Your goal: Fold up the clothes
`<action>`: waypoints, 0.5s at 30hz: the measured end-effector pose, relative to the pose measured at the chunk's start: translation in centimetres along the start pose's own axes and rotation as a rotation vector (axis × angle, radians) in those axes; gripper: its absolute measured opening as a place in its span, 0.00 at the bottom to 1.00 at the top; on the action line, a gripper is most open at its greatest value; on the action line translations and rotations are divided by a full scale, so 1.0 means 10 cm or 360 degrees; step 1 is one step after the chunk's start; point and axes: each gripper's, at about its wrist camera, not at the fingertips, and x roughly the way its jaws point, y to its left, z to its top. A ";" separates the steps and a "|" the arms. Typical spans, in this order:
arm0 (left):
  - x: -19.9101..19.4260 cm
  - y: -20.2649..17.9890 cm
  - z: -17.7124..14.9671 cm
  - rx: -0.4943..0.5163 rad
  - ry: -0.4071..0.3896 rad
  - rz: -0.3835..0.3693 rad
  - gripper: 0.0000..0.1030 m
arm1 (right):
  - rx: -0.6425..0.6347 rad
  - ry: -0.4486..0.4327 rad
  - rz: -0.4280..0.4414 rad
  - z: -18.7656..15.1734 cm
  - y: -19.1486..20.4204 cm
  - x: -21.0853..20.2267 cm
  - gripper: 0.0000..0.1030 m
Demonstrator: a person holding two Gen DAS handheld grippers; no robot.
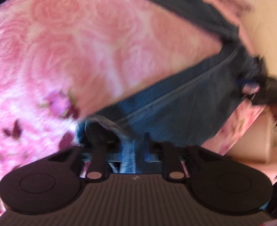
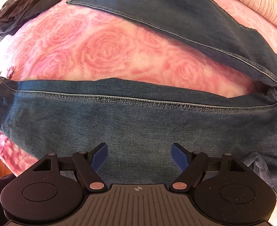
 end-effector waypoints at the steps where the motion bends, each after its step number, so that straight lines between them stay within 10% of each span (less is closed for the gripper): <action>1: -0.07 0.00 0.06 -0.0017 -0.0072 -0.0061 0.00 | 0.0008 0.0001 -0.0009 0.00 -0.01 0.01 0.75; 9: -0.92 0.80 0.85 -0.0506 -0.0784 -0.0105 0.00 | 0.0262 -0.0119 -0.0228 0.02 -0.29 -0.20 0.75; 15: -0.76 1.02 1.19 -0.0416 -0.0532 0.0010 0.10 | 0.0558 -0.0171 -0.0328 -0.02 -0.53 -0.27 0.75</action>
